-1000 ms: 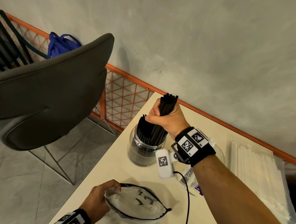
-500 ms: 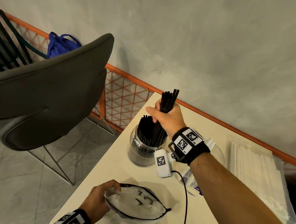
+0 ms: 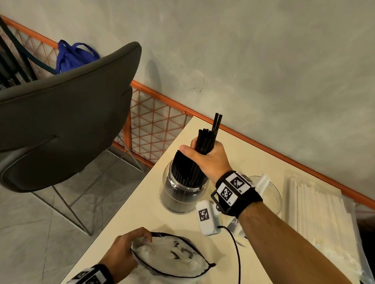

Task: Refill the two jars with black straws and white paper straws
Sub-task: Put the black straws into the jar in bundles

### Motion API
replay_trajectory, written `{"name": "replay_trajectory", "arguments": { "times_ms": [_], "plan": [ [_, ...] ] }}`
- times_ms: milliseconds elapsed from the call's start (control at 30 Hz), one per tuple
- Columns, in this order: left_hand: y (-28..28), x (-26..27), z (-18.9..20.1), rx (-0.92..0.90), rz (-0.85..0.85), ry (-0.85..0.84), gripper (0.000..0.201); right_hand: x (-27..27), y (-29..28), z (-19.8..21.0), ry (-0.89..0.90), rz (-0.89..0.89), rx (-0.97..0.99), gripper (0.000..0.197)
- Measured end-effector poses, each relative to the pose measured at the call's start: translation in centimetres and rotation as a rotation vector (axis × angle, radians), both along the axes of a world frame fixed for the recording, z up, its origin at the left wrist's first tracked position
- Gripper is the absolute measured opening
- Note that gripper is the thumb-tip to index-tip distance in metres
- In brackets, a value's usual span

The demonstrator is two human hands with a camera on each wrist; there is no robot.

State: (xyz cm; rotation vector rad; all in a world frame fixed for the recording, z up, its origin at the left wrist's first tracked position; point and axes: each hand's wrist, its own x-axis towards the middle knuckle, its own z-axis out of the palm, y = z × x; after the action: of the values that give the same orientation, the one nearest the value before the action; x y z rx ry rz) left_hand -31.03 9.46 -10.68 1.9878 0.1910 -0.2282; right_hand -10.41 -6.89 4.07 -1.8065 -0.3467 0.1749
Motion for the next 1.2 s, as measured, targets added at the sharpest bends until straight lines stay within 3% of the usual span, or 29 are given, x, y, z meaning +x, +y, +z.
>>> {"name": "replay_trajectory", "arguments": {
  "times_ms": [267, 600, 833, 1067, 1200],
  "plan": [
    [0.1, 0.0, -0.4, -0.013, 0.002, 0.009, 0.034, -0.1, -1.6, -0.6, -0.018, -0.057, -0.048, 0.016],
    [-0.1, 0.0, -0.1, 0.029, -0.02, 0.011, 0.026, -0.1, -2.9, -0.5, -0.09, -0.033, -0.242, 0.044],
    [-0.1, -0.3, -0.1, 0.065, -0.025, 0.003, 0.033, -0.3, -4.0, -0.4, -0.106, 0.037, -0.308, 0.05],
    [-0.4, -0.1, 0.1, 0.065, -0.042, -0.008, 0.028, -0.4, -5.0, 0.1, -0.13, 0.086, -0.402, 0.049],
    [-0.6, -0.1, 0.1, 0.062, -0.043, -0.012, 0.029, -0.5, -5.1, 0.3, -0.133, 0.078, -0.37, 0.032]
  ]
}}
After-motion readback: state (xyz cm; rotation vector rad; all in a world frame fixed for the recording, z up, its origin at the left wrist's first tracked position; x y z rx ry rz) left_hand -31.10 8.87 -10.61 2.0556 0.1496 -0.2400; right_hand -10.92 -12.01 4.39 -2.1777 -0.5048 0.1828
